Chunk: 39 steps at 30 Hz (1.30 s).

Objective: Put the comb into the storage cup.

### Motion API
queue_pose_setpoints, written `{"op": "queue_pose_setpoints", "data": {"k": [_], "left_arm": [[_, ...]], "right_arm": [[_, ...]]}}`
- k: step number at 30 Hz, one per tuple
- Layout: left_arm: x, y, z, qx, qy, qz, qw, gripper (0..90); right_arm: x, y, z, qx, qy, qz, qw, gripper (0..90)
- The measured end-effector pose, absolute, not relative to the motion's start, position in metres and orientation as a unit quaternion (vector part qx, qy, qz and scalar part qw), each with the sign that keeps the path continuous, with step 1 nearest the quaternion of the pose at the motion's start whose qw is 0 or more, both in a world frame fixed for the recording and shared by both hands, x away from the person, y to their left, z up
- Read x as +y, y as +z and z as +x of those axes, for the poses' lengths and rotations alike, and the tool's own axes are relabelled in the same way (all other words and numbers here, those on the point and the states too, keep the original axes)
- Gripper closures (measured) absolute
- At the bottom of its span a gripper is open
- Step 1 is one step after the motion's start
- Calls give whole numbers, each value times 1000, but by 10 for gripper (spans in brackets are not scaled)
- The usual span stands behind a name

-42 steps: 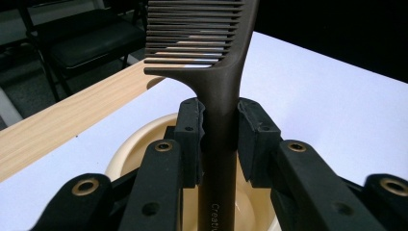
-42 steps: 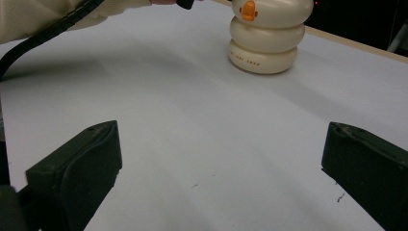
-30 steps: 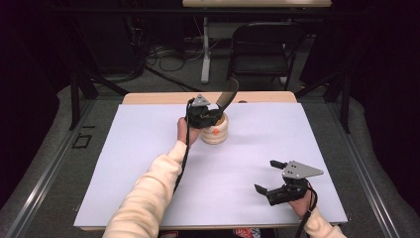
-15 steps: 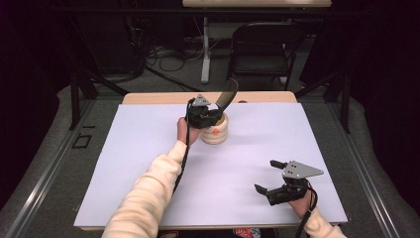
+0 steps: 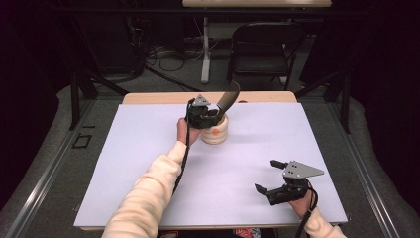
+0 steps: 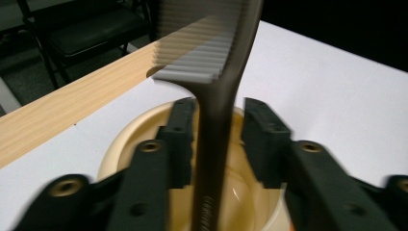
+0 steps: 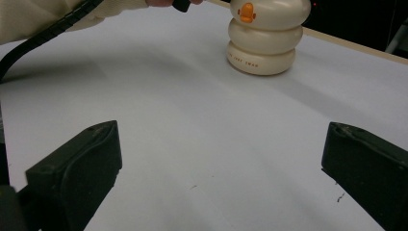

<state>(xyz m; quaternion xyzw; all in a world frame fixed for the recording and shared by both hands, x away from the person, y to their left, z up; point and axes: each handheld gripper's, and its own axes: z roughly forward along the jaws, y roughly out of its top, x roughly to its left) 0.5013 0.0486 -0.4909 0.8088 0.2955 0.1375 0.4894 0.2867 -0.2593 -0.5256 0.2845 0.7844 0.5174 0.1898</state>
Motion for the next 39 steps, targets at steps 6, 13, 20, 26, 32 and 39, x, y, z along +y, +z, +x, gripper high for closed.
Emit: {"op": "queue_pose_setpoints", "data": {"k": [6,13,20,26,32,39], "left_arm": [[54,-485,499,306,136,800,498,423],[62,-476,493,312,135,796,501,274],[67,-470,487,303,129,803,497,158],[71,-465,481,298,132,810,487,102],[75,-461,476,297,136,812,484,71],[80,-458,471,297,139,813,481,46]], "right_arm": [[-259,-526,287,785,517,285,189,0],[-259,-526,287,785,517,285,189,0],[-259,-526,287,786,516,285,189,0],[-259,-527,289,785,517,284,187,0],[-257,-527,290,787,516,283,184,0],[-256,-526,290,787,515,284,185,0]]}}
